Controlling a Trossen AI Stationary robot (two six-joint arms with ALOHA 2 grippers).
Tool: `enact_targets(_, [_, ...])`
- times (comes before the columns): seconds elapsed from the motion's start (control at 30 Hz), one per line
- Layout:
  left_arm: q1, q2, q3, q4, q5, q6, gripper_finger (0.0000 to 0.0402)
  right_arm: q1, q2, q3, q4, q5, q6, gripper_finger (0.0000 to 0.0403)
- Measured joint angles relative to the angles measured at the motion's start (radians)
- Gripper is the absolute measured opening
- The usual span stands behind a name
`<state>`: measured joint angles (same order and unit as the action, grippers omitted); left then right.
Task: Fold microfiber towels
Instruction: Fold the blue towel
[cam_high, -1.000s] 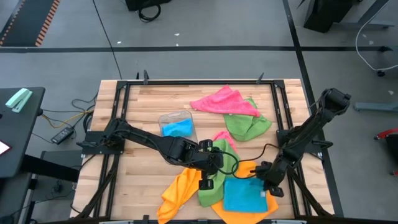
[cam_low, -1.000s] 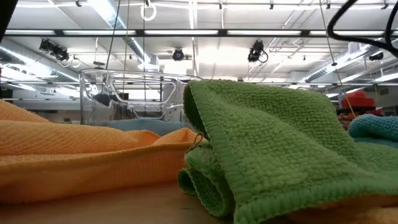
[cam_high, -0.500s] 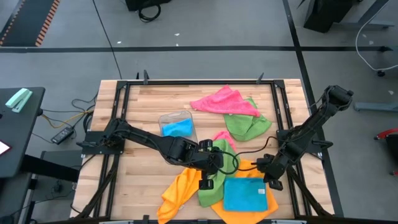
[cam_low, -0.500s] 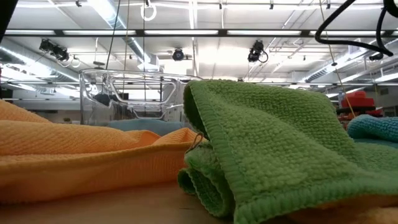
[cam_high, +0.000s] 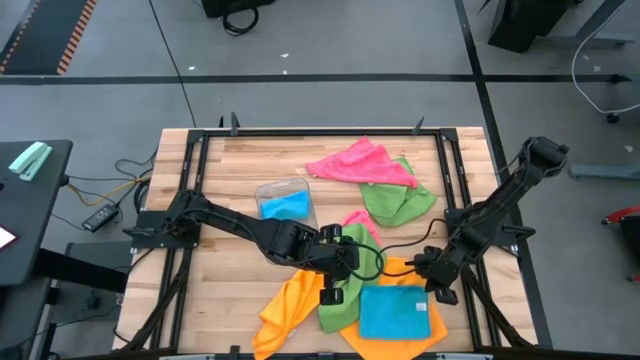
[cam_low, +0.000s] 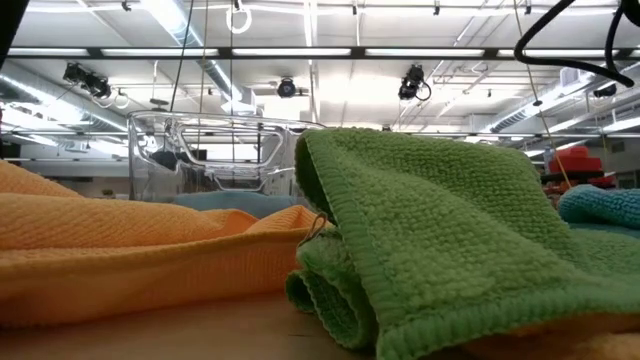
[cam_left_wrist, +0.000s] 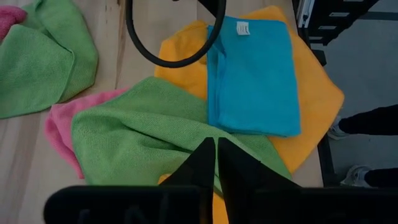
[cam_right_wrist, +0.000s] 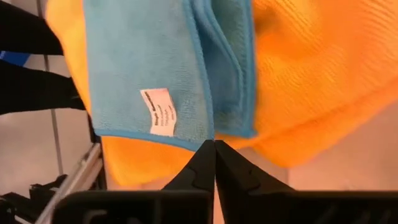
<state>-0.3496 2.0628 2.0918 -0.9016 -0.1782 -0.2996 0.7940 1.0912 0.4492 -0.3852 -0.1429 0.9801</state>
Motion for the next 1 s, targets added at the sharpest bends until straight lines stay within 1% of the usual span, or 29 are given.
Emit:
enact_targets(0.2, [0.005,0.0,0.0,0.0,0.0,0.0,0.0035,0.0,-0.056,0.0,-0.127,0.051,0.006,0.0004])
enact_targets(0.4, [0.017,0.0,0.0,0.0,0.0,-0.003,0.0028,0.0,-0.064,0.0,-0.119,0.061,-0.045,0.0004])
enact_targets(0.47, [0.017,0.0,0.0,0.001,0.0,-0.003,0.0025,0.0,-0.064,0.0,-0.104,0.064,-0.054,0.0011])
enact_targets(0.67, [0.016,0.0,0.0,0.022,0.0,-0.003,0.0028,-0.008,-0.054,0.0,-0.145,0.103,-0.056,0.0065])
enact_targets(0.83, [0.017,0.008,-0.009,0.067,-0.001,-0.005,0.0037,-0.066,-0.084,0.006,-0.19,0.023,-0.056,0.012])
enact_targets(0.87, [0.014,0.011,-0.022,0.084,0.0,-0.008,0.004,-0.075,-0.094,0.013,-0.21,0.022,-0.056,0.013])
enact_targets(0.93, [0.009,0.013,-0.07,0.114,0.0,-0.024,0.0046,-0.081,-0.121,0.021,-0.238,0.056,-0.055,0.0144])
enact_targets(1.0, [0.008,0.013,-0.139,0.201,0.0,-0.053,0.0053,-0.08,-0.153,0.021,-0.236,0.112,-0.038,0.0154])
